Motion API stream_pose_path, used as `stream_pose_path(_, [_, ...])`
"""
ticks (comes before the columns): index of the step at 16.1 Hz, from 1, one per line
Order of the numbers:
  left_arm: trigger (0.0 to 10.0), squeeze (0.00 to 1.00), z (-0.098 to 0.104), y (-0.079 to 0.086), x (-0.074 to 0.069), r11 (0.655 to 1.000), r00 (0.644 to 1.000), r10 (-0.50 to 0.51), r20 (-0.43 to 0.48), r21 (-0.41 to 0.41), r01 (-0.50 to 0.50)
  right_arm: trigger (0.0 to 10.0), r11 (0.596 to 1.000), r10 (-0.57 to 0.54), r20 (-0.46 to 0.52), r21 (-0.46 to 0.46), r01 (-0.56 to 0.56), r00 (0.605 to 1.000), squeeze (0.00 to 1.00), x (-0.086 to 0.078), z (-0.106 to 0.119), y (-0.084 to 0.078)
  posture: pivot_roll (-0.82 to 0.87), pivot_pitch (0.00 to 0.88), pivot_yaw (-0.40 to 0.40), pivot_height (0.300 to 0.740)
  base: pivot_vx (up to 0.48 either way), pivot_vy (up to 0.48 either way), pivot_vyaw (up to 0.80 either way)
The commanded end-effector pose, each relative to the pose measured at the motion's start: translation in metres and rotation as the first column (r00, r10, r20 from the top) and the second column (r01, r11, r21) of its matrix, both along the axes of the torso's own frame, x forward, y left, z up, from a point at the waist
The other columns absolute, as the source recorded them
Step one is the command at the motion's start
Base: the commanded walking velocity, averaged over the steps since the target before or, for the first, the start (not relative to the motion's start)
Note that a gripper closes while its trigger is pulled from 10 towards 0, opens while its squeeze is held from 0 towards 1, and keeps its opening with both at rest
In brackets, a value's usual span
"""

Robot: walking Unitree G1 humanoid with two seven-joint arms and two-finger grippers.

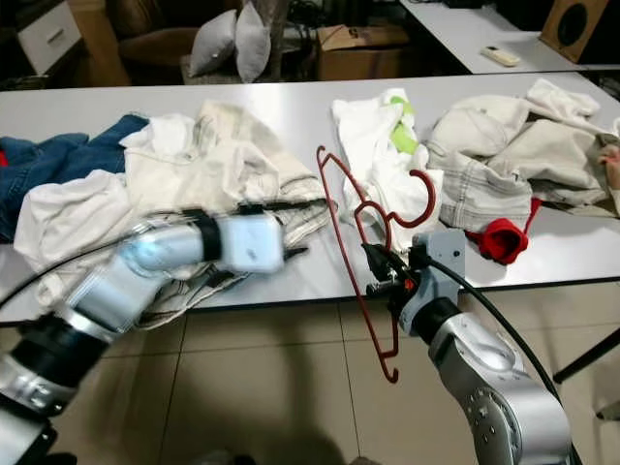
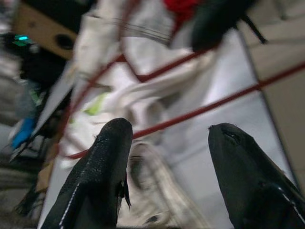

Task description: Hang hanger

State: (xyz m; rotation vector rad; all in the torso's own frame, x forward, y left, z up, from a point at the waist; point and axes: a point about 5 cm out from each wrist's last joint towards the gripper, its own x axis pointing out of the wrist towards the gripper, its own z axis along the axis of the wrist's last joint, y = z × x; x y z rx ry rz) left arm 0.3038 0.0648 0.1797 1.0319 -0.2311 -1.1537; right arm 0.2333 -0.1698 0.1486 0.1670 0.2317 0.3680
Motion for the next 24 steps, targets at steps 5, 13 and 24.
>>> stream_pose_path(5, [10.0,0.0,-0.032,0.005,0.032,0.966,0.981,0.147,0.128,0.193,-0.17,10.0,1.0,0.012,0.039,-0.009,-0.012,0.999,0.0,0.004,0.008,0.002,-0.07,0.0,0.041,0.74,0.0,0.0,0.0])
stream_pose_path(13, [10.0,0.0,-0.036,0.02,0.058,0.909,0.951,0.236,0.202,0.299,-0.289,10.0,1.0,0.012,0.039,-0.016,-0.012,0.999,0.0,0.004,0.007,0.003,-0.07,0.0,0.042,0.74,0.0,0.0,0.0])
stream_pose_path(24, [0.0,0.0,-0.02,0.041,0.072,0.876,0.919,0.33,0.217,0.291,-0.384,10.0,1.0,0.005,0.043,-0.017,-0.004,0.999,0.0,0.003,0.006,0.002,-0.07,0.0,0.042,0.74,0.0,0.0,0.0])
